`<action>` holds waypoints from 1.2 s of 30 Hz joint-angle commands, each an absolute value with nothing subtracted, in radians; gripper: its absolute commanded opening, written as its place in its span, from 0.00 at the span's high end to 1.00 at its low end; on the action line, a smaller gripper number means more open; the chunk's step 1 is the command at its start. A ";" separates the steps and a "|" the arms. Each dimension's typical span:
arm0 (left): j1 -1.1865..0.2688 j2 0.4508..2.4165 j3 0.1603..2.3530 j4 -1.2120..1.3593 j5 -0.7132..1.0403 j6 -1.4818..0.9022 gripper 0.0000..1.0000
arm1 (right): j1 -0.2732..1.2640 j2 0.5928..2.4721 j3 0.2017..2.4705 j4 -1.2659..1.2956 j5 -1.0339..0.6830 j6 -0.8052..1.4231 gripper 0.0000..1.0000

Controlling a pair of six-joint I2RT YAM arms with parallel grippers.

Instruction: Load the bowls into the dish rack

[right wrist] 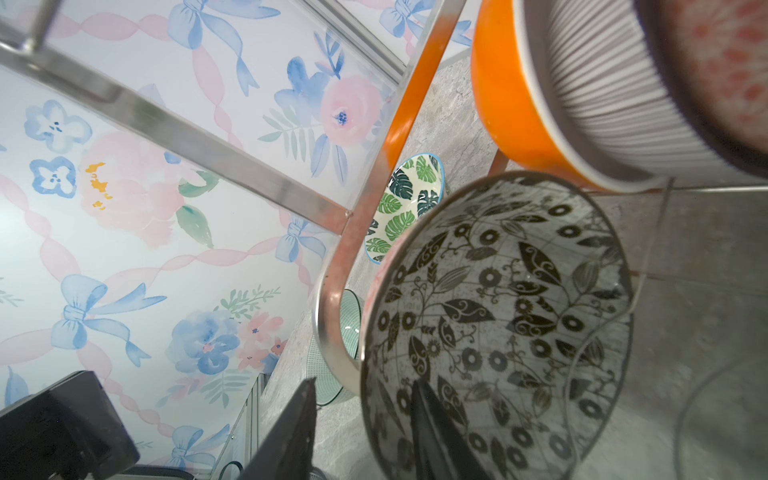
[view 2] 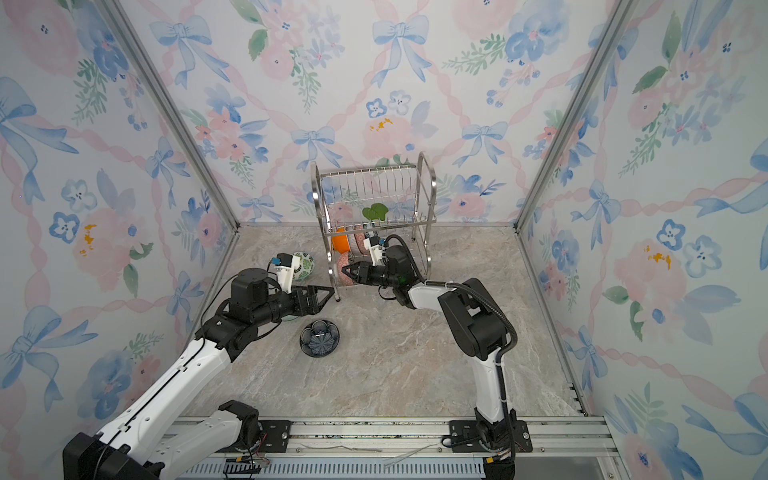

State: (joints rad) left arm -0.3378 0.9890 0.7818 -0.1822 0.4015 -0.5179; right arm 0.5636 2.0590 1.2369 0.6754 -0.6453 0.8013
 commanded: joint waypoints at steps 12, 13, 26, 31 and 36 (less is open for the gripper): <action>-0.333 0.981 0.785 -0.230 0.369 -0.505 0.02 | 0.564 1.876 1.131 0.544 -0.531 0.654 0.41; -0.333 0.979 0.787 -0.234 0.369 -0.506 0.02 | 0.567 1.867 1.130 0.526 -0.522 0.640 0.39; -0.329 0.942 0.829 -0.384 0.273 -0.507 0.02 | 0.641 1.711 1.120 0.248 -0.355 0.445 0.24; -0.315 0.958 0.843 -0.495 0.240 -0.511 0.02 | 0.672 1.627 1.117 0.100 -0.243 0.355 0.15; -0.306 0.931 0.835 -0.561 0.169 -0.529 0.02 | 0.717 1.549 1.130 -0.053 -0.057 0.265 0.03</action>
State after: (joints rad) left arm -0.3149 0.9512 0.8249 -0.4835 0.2268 -0.5205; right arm 0.6888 1.6020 1.1267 0.0887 -0.1963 0.3485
